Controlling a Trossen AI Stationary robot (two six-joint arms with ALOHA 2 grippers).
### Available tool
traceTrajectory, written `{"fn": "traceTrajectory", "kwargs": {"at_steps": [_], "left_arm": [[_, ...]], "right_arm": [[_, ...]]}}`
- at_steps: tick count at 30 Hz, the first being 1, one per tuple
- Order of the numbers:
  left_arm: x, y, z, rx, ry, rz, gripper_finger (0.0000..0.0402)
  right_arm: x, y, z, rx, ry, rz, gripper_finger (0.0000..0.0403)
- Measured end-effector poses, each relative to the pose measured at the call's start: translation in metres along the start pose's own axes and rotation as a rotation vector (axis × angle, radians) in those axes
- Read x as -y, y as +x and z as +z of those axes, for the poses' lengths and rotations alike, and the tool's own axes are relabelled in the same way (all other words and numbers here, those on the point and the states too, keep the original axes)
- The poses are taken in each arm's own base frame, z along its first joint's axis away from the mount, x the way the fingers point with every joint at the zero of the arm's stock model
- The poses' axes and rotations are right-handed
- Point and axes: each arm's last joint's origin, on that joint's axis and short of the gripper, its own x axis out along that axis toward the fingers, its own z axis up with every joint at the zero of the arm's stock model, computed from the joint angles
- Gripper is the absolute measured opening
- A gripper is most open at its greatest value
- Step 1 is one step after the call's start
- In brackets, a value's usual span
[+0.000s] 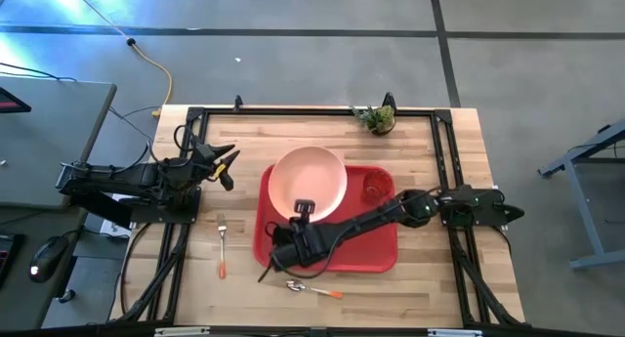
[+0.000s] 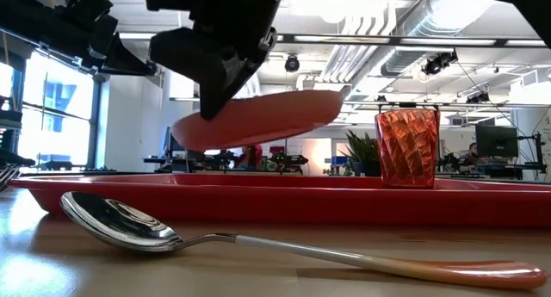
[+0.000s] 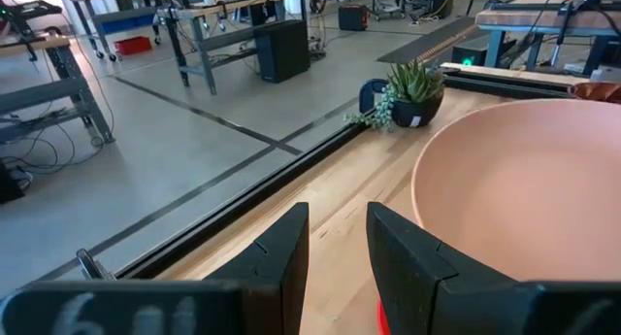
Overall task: Pick and place plate/cup/fork/spoon on tray
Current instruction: Put the orange plate on the red serving tray at the bottom left of the red glass
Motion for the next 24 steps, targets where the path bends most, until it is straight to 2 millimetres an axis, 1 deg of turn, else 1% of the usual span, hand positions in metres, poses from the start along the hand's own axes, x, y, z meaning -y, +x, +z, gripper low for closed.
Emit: {"fn": "traceTrajectory", "kwargs": {"at_steps": [3,6,9,12,14,17,19,24], "left_arm": [[0.0,0.0,0.0,0.0,0.0,0.0,0.0097],[0.0,0.0,0.0,-0.001,-0.006,-0.007,0.0097],[0.0,0.0,0.0,-0.001,-0.006,-0.016,0.0097],[0.001,0.0,0.0,0.001,-0.009,-0.017,0.0097],[0.001,0.0,0.001,0.005,-0.013,-0.018,0.0097],[0.001,0.0,0.002,0.014,-0.021,-0.021,0.0097],[0.001,0.0,0.002,0.014,-0.022,-0.02,0.0097],[0.001,0.0,0.002,0.016,-0.023,-0.02,0.0097]], "right_arm": [[-0.005,-0.006,-0.003,0.011,-0.009,-0.031,0.0],[-0.011,-0.012,-0.004,0.041,0.017,-0.061,0.0],[-0.023,-0.017,-0.004,0.089,0.036,-0.038,0.0],[-0.032,-0.018,-0.008,0.099,0.031,-0.027,0.0],[-0.038,-0.016,-0.011,0.111,0.055,-0.017,0.0],[-0.048,-0.007,-0.02,0.103,0.064,-0.014,0.0],[-0.057,-0.004,-0.024,0.132,0.089,-0.018,0.0],[-0.076,-0.01,-0.029,0.22,0.118,-0.011,0.0]]}}
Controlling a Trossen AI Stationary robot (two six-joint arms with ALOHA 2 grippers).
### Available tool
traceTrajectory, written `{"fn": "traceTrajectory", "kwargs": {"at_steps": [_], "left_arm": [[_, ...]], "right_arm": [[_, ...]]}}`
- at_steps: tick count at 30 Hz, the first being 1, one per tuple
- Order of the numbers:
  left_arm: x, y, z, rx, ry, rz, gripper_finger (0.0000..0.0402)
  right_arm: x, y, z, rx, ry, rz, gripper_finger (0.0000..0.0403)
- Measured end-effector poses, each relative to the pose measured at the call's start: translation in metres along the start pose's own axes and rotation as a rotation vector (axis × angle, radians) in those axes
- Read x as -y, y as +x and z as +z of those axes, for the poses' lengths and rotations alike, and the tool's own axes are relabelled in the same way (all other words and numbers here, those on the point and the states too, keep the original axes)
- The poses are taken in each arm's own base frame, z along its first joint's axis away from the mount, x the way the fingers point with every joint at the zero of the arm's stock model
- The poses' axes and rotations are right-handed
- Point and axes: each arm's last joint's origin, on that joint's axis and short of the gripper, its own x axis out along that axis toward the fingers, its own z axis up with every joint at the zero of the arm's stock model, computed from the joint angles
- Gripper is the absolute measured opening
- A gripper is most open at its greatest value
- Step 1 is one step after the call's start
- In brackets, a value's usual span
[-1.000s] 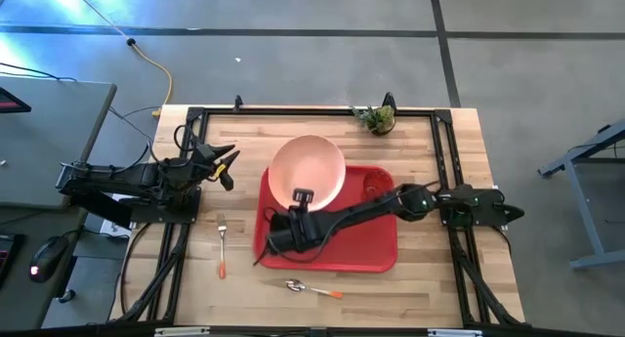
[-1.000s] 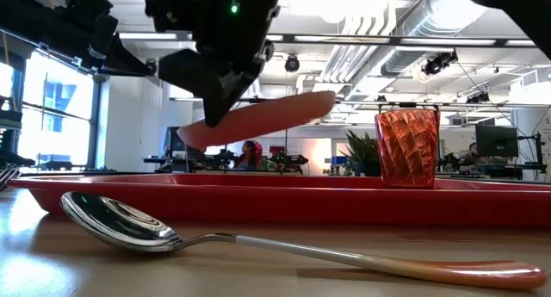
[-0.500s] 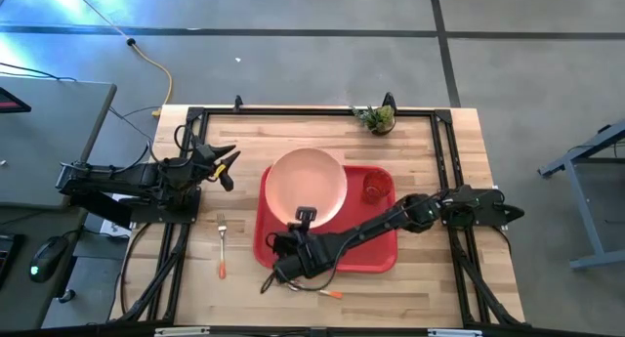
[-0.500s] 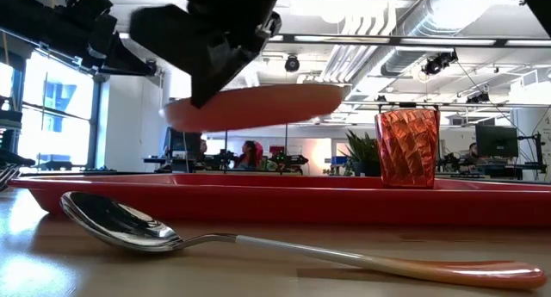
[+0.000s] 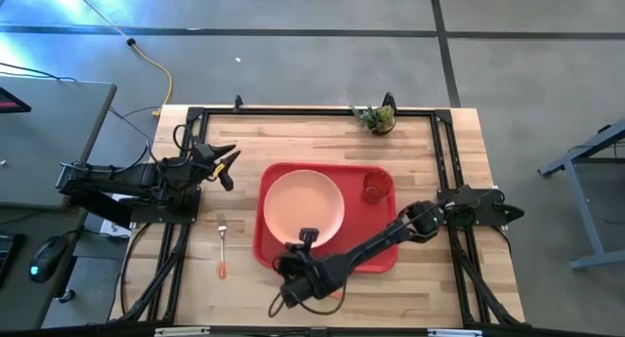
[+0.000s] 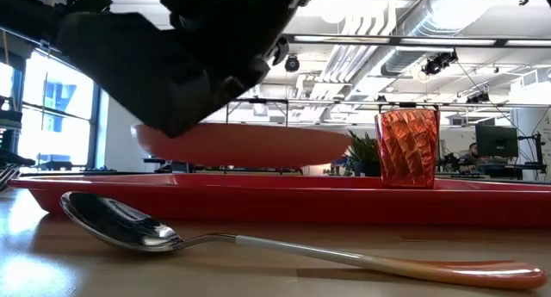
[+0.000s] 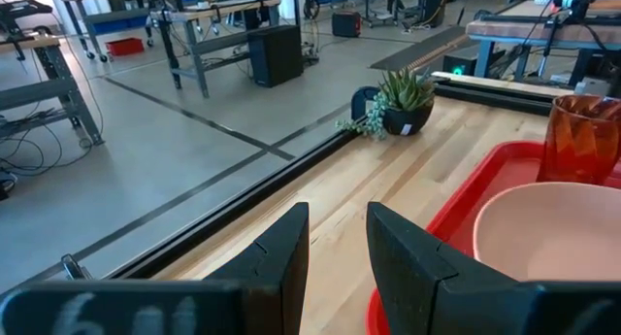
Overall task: Pick and place plate/cup/fork/spoon on tray
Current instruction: Put the orange plate on the red serving tray at the bottom left of the red glass
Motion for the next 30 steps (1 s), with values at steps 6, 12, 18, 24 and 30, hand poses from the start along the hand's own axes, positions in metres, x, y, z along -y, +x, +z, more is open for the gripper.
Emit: {"fn": "traceTrajectory", "kwargs": {"at_steps": [6,12,18,24,30], "left_arm": [[0.0,0.0,0.0,0.002,-0.002,0.0,0.0097],[0.0,0.0,0.0,-0.002,0.001,-0.002,0.0097],[0.0,0.0,0.0,-0.001,0.0,-0.004,0.0097],[0.0,0.0,0.001,0.008,0.015,-0.004,0.0097],[0.0,0.0,0.002,0.016,0.008,-0.005,0.0097]], "right_arm": [[0.002,0.001,-0.002,0.01,0.085,-0.044,0.0],[-0.01,-0.018,-0.004,0.118,0.21,-0.127,0.0],[-0.011,-0.021,-0.007,0.123,0.256,-0.142,0.0],[-0.018,-0.029,-0.01,0.111,0.217,-0.096,0.0],[-0.002,-0.02,-0.008,0.016,0.186,-0.077,0.0]]}}
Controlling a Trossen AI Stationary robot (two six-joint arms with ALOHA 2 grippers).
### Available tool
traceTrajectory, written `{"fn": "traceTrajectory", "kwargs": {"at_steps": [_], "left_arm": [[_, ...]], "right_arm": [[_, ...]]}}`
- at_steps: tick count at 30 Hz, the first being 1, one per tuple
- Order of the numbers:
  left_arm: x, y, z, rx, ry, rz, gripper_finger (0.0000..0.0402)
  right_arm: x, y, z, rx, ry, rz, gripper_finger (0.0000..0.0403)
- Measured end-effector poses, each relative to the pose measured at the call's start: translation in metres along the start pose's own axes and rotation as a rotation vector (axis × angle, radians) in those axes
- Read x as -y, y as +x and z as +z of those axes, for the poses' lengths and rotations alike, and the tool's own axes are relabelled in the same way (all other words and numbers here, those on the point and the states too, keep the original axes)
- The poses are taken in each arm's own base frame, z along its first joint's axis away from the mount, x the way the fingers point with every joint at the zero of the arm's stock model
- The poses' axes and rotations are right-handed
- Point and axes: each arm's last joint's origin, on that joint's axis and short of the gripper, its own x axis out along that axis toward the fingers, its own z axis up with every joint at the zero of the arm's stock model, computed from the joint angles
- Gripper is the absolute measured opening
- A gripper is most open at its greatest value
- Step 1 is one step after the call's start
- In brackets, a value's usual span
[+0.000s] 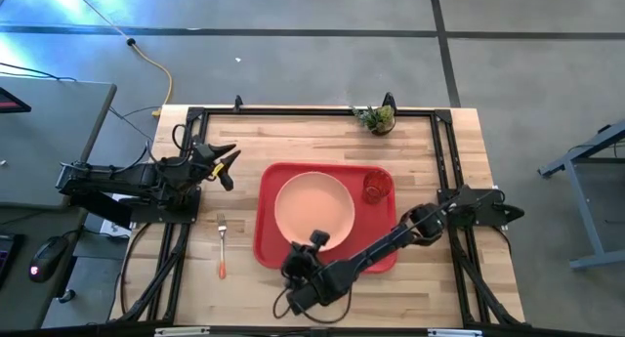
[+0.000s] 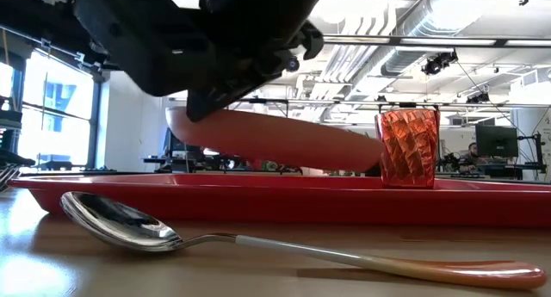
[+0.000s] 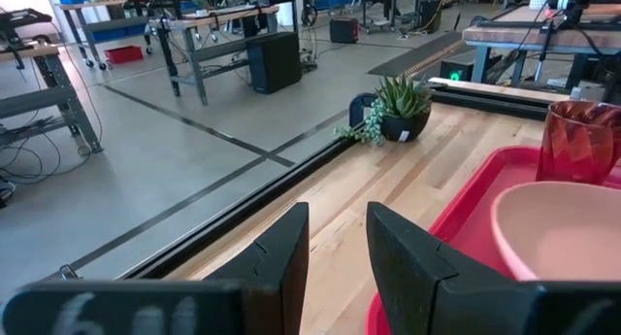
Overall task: Pick and place plate/cup/fork/spoon on tray
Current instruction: Put the orange plate on the red serving tray at the bottom left of the red glass
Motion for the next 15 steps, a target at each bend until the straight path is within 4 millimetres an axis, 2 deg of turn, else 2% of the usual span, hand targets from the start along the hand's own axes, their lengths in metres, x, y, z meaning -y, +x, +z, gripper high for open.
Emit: {"fn": "traceTrajectory", "kwargs": {"at_steps": [3,7,15], "left_arm": [[0.0,0.0,0.0,0.0,-0.001,0.0,0.0097],[0.0,0.0,0.0,-0.004,-0.004,-0.018,0.0097],[0.0,0.0,-0.003,-0.026,-0.02,-0.022,0.0097]], "right_arm": [[0.007,0.01,0.003,-0.075,0.015,0.048,0.0],[0.011,0.025,0.007,-0.213,0.073,0.195,0.0],[0.023,0.024,-0.005,-0.306,0.031,0.077,0.0]]}}
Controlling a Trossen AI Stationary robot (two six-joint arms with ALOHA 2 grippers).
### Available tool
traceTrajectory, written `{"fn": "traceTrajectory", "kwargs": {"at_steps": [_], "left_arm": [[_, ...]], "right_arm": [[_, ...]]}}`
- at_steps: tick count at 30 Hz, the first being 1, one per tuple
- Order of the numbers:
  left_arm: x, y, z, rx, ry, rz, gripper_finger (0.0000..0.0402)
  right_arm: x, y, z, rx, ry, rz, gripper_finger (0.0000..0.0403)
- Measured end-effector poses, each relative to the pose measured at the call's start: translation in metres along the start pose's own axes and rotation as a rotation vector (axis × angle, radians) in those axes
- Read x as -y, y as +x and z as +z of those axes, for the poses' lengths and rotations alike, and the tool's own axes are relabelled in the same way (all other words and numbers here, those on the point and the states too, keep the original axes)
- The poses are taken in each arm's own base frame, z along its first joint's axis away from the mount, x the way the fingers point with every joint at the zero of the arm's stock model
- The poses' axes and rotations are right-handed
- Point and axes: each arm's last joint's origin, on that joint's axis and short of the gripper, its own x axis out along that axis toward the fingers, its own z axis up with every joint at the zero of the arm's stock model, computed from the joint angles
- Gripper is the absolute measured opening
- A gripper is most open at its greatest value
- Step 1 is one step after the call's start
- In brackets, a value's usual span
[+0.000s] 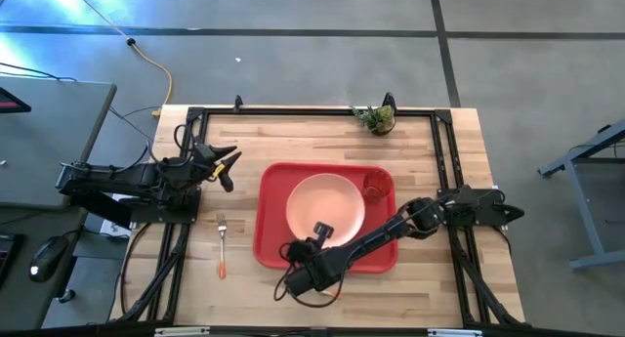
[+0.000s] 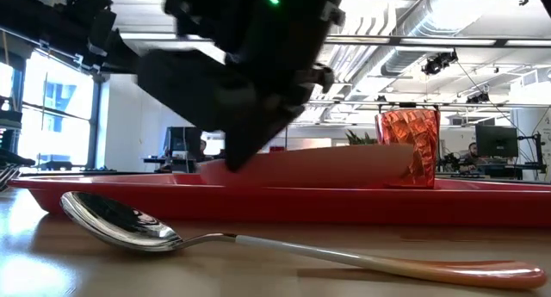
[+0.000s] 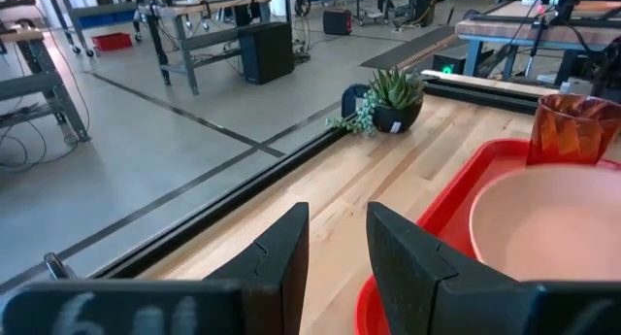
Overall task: Pick and place plate/cup/fork/spoon on tray
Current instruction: Put the orange plate on the red serving tray at the bottom left of the red glass, then put the orange spoon on the red serving tray at the left of the orange plate
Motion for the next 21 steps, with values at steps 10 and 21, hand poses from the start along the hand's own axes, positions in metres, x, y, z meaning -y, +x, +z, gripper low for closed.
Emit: {"fn": "traceTrajectory", "kwargs": {"at_steps": [10,21], "left_arm": [[0.0,0.0,0.0,-0.004,0.001,0.0,0.0097],[0.0,0.0,0.0,-0.003,-0.007,-0.001,0.0097]], "right_arm": [[-0.003,0.001,-0.005,-0.046,-0.001,0.023,0.0046],[0.019,-0.076,0.048,0.346,-0.093,0.08,0.0176]]}}
